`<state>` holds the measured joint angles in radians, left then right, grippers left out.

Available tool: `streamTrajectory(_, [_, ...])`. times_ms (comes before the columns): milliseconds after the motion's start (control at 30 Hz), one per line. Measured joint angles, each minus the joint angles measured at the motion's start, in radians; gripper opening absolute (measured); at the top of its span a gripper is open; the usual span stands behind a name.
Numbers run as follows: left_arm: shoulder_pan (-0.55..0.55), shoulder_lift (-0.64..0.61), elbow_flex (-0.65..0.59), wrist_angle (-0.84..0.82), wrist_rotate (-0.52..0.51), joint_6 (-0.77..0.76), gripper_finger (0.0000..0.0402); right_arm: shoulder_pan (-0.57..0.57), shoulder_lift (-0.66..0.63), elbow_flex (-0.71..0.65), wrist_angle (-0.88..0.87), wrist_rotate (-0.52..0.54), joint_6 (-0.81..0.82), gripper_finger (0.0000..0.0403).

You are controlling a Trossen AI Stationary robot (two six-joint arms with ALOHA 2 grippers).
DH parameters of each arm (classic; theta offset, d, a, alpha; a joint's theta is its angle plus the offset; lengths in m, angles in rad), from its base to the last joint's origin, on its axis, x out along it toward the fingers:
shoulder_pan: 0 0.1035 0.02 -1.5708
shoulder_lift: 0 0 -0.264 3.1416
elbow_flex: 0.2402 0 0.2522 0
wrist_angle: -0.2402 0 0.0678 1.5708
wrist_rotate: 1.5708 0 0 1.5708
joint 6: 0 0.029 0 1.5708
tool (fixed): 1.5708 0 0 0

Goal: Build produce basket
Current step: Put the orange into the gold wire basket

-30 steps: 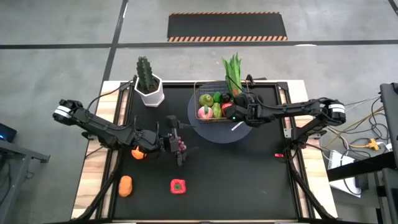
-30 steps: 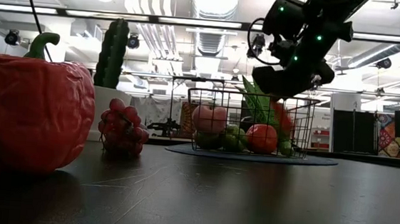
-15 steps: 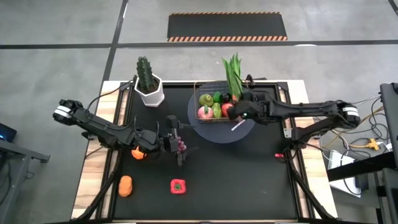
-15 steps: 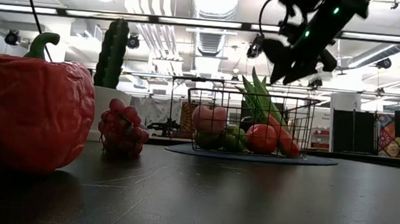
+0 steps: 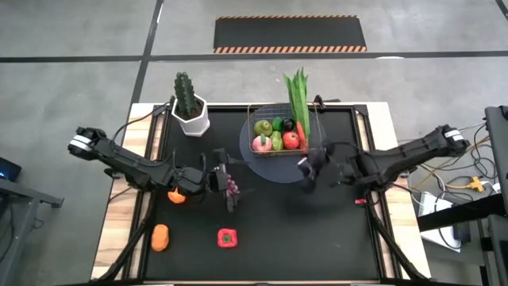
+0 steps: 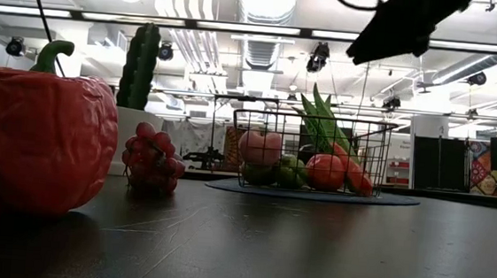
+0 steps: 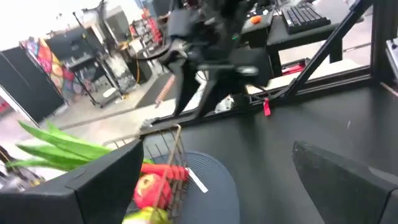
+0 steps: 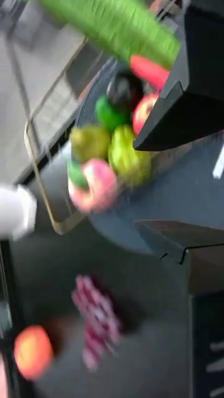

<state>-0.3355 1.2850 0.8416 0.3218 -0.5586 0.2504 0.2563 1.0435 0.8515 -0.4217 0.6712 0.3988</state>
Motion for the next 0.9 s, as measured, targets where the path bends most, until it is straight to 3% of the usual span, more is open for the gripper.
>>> streamTrajectory(300, [0.0, 0.061, -0.018, -0.015, 0.002, -0.306, 0.0393, 0.242, 0.052, -0.027, 0.032, -0.029, -0.208, 0.0178])
streamTrajectory(533, [-0.016, 0.069, 0.002, -0.256, 0.006, -0.81, 0.0393, 0.304, 0.072, -0.056, 0.186, -0.096, -0.411, 0.0178])
streamTrajectory(700, [-0.052, 0.07, 0.056, -0.668, 0.03, -1.241, 0.0393, 0.304, 0.064, -0.063, 0.203, -0.13, -0.464, 0.0178])
streamTrajectory(900, [-0.072, 0.07, 0.137, -1.279, 0.232, -1.659, 0.0393, 0.304, 0.065, -0.069, 0.203, -0.132, -0.48, 0.0178])
